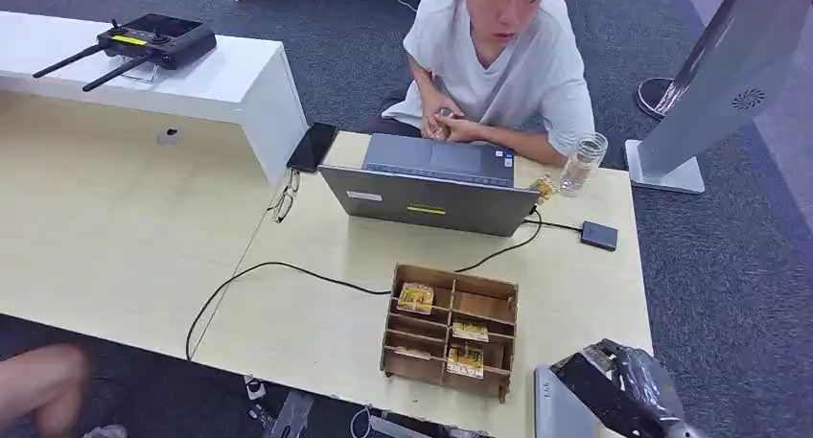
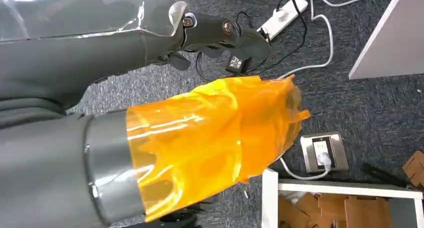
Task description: Pass the card to the sensor for recognition and then transmit it.
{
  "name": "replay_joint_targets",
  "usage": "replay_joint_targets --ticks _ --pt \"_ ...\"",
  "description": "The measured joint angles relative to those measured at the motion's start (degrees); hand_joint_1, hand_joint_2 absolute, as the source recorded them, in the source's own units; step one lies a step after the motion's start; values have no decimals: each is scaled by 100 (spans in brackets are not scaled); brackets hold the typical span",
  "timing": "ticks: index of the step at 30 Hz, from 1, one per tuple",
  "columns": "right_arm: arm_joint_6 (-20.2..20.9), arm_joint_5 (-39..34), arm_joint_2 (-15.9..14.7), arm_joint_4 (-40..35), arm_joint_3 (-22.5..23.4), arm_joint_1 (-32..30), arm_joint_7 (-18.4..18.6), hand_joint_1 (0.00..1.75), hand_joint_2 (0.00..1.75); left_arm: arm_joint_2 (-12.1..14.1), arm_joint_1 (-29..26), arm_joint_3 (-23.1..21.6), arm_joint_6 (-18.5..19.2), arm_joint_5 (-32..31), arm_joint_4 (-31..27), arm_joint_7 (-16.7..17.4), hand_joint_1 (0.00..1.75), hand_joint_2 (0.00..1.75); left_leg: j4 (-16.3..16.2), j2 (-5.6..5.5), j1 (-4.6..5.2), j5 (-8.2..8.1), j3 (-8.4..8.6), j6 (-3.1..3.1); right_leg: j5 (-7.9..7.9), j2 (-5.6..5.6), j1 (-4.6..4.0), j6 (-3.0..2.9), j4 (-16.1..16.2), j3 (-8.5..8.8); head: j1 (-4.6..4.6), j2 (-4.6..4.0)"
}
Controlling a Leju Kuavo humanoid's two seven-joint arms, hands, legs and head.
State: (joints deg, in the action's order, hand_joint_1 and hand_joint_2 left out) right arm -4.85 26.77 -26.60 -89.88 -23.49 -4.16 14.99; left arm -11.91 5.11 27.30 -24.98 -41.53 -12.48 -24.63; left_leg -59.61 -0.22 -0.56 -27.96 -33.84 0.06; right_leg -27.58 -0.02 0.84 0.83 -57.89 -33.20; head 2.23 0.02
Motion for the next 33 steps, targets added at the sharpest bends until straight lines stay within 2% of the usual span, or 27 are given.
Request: replay_joint_targets --ticks 6,11,19,21,26,33 --pt "-223 -59 0 -444 214 -24 -308 175 175 2 -28 9 -42 125 0 -87 0 0 0 0 0 0 -2 0 0 0 0 0 0 -3 -2 0" --pt "-466 245 88 -765 295 -26 -632 175 175 7 -31 28 -70 194 0 -153 0 0 1 0 0 0 -3 0 -1 -1 0 1 0 -2 0 0" --pt "-1516 1103 588 -1136 369 -129 -1759 175 175 46 -80 33 -107 212 0 -291 0 0 2 1 -1 0 -2 0 -3 1 -2 1 -3 -3 0 0" --pt "-1731 1302 721 -1224 371 -114 -1916 175 175 48 -76 33 -100 181 0 -291 0 0 2 1 -1 0 -2 0 -3 0 -2 2 -2 -2 0 0" --pt "-1980 1722 996 -1300 371 46 -2039 175 175 50 -64 13 -42 52 0 -227 0 0 2 1 -1 1 -2 0 -3 0 -1 2 -3 -1 0 0" --pt "-1845 1908 1204 -1171 343 628 -1932 175 175 50 -42 -118 57 -127 0 -109 0 0 1 -4 0 6 -2 0 -2 -6 0 3 -3 0 -2 0"
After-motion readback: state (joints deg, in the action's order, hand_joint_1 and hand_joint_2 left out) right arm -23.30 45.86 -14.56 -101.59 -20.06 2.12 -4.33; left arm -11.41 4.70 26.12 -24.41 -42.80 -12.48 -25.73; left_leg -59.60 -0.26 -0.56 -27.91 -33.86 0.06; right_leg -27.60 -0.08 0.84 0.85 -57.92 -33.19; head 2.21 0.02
